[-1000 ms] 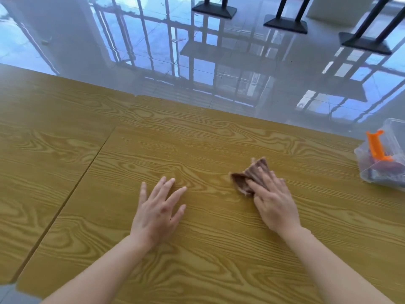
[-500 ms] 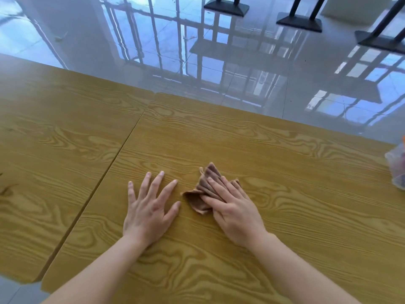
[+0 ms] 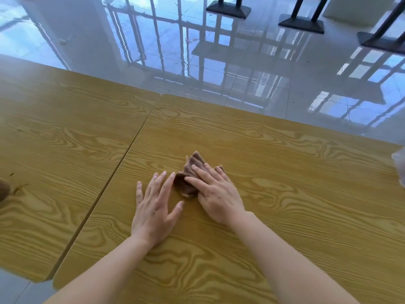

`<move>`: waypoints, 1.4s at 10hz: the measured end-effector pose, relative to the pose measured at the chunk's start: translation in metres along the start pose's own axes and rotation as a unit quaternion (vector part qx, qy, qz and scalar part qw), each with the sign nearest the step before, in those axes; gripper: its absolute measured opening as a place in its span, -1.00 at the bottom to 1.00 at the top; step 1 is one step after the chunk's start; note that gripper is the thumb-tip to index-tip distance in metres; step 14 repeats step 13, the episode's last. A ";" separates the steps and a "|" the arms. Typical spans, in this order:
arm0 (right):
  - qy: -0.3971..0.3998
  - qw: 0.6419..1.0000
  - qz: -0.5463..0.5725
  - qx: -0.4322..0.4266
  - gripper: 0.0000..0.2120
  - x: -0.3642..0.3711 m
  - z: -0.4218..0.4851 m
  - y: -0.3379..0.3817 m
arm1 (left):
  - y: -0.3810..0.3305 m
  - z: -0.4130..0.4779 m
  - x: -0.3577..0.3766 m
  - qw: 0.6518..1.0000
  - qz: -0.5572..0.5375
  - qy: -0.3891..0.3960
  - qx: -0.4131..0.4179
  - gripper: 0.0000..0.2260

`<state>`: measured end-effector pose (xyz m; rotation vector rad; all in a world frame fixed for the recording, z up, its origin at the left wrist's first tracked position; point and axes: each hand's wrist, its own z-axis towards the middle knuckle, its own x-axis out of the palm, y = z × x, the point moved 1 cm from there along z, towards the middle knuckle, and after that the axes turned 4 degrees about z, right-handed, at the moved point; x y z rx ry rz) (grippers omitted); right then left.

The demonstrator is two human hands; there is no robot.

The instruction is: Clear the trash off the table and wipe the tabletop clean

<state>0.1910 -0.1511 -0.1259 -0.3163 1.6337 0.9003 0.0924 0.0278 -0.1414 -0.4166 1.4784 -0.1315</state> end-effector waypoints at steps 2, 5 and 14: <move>-0.081 0.993 0.060 0.063 -0.29 -0.033 -0.041 -0.013 | -0.006 0.014 -0.015 0.999 -0.001 0.021 0.045 -0.43; -0.080 0.995 0.059 0.001 -0.49 -0.017 0.000 -0.004 | -0.002 0.055 -0.021 0.983 0.083 0.017 0.164 -0.49; 0.031 0.990 0.103 0.094 -0.48 -0.033 0.151 -0.001 | 0.036 0.178 -0.060 0.980 0.177 0.050 0.078 -0.57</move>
